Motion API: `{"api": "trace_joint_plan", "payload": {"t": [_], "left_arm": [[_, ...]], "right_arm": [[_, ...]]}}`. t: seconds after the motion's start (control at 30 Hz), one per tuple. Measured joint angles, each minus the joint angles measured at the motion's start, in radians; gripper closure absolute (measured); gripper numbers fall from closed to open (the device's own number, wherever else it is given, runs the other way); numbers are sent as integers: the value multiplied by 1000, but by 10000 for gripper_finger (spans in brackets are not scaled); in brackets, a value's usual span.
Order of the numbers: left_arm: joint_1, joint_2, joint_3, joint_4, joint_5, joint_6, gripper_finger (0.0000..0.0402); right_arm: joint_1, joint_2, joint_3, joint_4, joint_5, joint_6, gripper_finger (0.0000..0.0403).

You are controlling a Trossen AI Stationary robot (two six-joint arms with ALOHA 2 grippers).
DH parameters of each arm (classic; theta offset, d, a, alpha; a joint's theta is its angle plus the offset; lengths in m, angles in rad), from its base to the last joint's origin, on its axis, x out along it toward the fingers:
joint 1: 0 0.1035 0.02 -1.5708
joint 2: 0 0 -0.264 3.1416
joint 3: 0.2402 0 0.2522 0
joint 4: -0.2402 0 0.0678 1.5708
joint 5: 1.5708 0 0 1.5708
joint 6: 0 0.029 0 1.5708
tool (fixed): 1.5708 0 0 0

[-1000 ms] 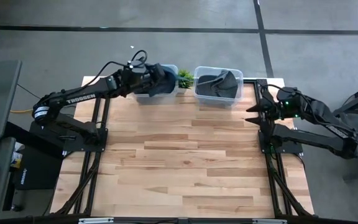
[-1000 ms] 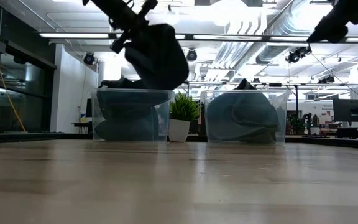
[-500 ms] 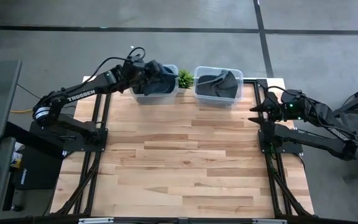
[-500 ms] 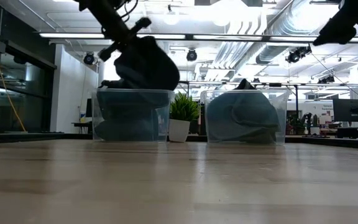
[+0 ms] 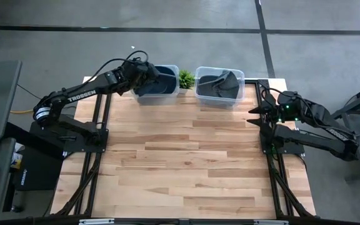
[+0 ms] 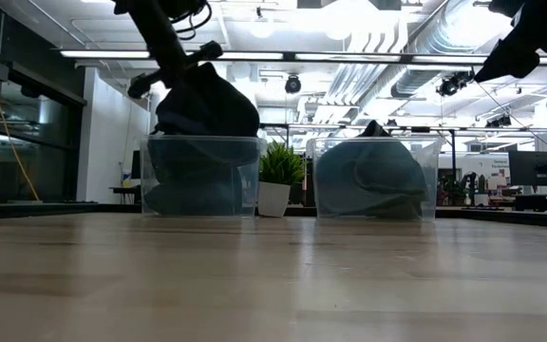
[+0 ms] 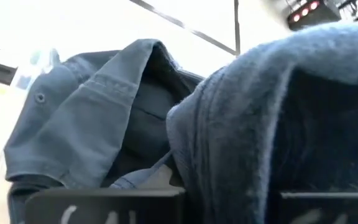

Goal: Pick & Place hat
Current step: Put the blue cap into the left transparent bin

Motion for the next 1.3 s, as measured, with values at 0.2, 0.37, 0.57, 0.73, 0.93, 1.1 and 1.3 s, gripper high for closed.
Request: {"api": "trace_joint_plan", "payload": {"t": [0.2,0.37,0.57,0.73,0.93,1.1,1.3], "left_arm": [[0,0,0,0,0,118,336],[0,4,0,2,24,242,268],[-1,35,1,4,55,367,183],[-2,55,2,19,53,405,133],[-1,76,0,56,60,454,102],[-1,76,0,114,58,479,92],[-1,76,0,108,48,508,91]], "right_arm": [[0,0,0,0,0,0,196],[0,0,0,0,0,0,196],[0,0,0,0,11,4,196],[0,0,0,0,11,5,196],[0,0,0,0,11,5,196],[0,0,1,1,11,6,196],[0,1,1,1,11,6,196]]}}
